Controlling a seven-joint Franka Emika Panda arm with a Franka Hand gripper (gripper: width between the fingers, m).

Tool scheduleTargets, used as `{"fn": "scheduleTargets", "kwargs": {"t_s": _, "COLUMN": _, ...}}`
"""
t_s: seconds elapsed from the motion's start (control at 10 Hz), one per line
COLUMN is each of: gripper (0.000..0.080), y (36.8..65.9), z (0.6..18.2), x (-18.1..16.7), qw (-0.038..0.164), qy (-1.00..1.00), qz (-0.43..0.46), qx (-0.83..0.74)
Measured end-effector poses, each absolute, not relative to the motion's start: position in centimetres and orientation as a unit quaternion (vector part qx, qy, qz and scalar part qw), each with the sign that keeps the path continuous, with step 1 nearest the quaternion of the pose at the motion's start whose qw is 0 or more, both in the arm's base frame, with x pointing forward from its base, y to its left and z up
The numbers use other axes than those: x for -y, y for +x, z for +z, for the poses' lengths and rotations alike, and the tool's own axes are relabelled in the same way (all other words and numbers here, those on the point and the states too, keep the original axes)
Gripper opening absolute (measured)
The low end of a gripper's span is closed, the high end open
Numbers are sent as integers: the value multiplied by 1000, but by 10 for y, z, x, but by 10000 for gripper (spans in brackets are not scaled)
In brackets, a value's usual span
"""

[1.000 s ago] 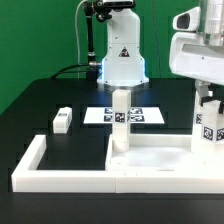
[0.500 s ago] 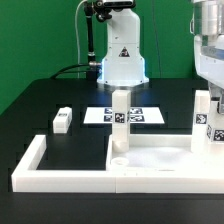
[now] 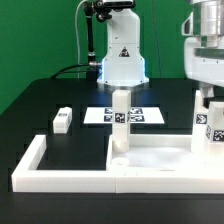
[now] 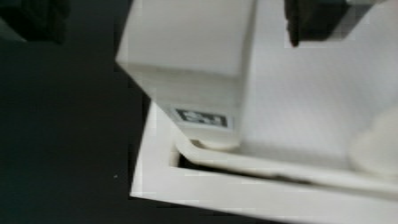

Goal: Assemble desk

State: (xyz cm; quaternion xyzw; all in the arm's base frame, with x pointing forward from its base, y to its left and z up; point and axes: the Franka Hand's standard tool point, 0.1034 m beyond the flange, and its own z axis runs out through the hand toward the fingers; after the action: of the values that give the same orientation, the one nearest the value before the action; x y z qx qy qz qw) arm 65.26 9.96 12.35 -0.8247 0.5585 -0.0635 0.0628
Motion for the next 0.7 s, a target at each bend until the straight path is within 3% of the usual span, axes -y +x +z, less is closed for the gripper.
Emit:
{"fn": "scheduleTargets", "kwargs": {"t_s": 0.5, "gripper": 649, "y": 650, "z": 121, "x": -102, "qw": 52, "qy": -897, "qz": -70, "qx": -433}}
{"fn": "scheduleTargets", "kwargs": {"t_s": 0.7, "gripper": 649, "y": 651, "z": 117, "x": -98, "qw": 33, "qy": -967, "qz": -80, "qx": -238}}
